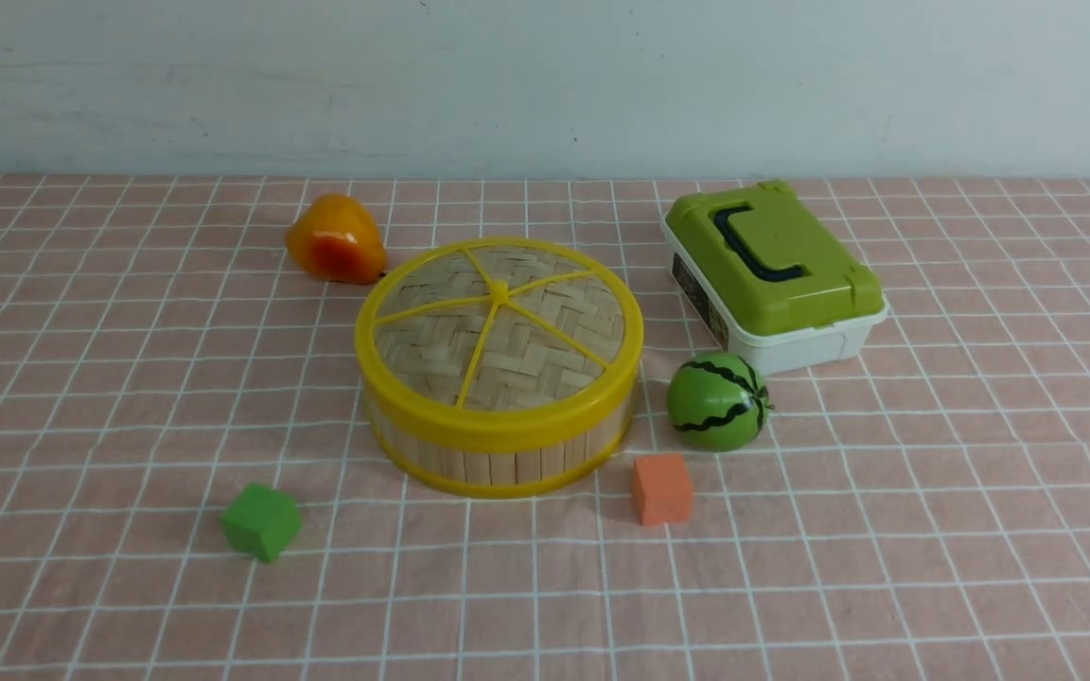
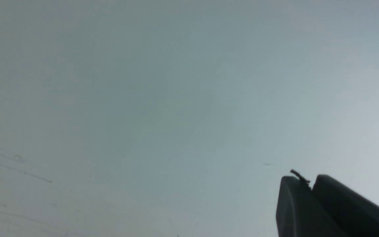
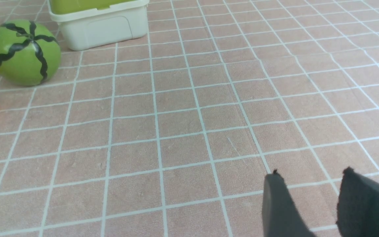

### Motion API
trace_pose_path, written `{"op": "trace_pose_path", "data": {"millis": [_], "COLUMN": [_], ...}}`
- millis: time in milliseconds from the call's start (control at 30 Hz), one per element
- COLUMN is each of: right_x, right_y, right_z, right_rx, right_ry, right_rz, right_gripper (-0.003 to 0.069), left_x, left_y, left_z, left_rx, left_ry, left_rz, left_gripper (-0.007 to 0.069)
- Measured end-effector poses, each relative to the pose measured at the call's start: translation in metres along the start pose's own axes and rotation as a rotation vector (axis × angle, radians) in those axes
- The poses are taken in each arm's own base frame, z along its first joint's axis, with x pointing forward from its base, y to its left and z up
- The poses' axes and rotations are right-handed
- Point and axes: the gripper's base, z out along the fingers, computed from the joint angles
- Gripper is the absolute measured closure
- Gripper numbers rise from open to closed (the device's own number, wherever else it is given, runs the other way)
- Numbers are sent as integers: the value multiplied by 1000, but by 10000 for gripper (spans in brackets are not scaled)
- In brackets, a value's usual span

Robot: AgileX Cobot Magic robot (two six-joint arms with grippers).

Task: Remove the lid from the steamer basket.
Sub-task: Use the left arm to lift the lid of the steamer

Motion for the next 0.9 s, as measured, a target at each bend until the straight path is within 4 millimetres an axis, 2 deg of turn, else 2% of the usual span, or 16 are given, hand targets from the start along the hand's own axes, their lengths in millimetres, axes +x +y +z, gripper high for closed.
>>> {"op": "trace_pose_path", "data": {"millis": [67, 133, 300, 333, 367, 400, 433, 567, 733, 867, 900], "right_x": [0, 0, 0, 0, 0, 0, 0, 0, 0, 0, 0], "right_y": [0, 0, 0, 0, 0, 0, 0, 0, 0, 0, 0], "right_z": [0, 0, 0, 0, 0, 0, 0, 0, 0, 0, 0], "right_rx": [0, 0, 0, 0, 0, 0, 0, 0, 0, 0, 0], "right_ry": [0, 0, 0, 0, 0, 0, 0, 0, 0, 0, 0], "right_rz": [0, 0, 0, 0, 0, 0, 0, 0, 0, 0, 0], "right_gripper": [418, 418, 418, 417, 417, 416, 416, 418, 417, 417, 417], "left_x": [-14, -18, -4, 3, 18, 27, 28, 64, 99, 122, 125], "left_y": [-7, -11, -11, -11, -9, -7, -7, -1, 4, -13, -14], "left_z": [17, 45, 91, 99, 122, 133, 132, 177, 220, 248, 247], "left_rx": [-25, -58, -113, -129, -162, -180, -182, -236, -239, -159, -156], "left_ry": [67, 177, 459, 555, 750, 851, 866, 1190, 1368, 1443, 1453], "left_rz": [-6, 5, 60, 67, 71, 66, 65, 14, -40, -20, -19], "left_gripper": [557, 557, 557, 557, 557, 557, 557, 557, 557, 557, 557]}}
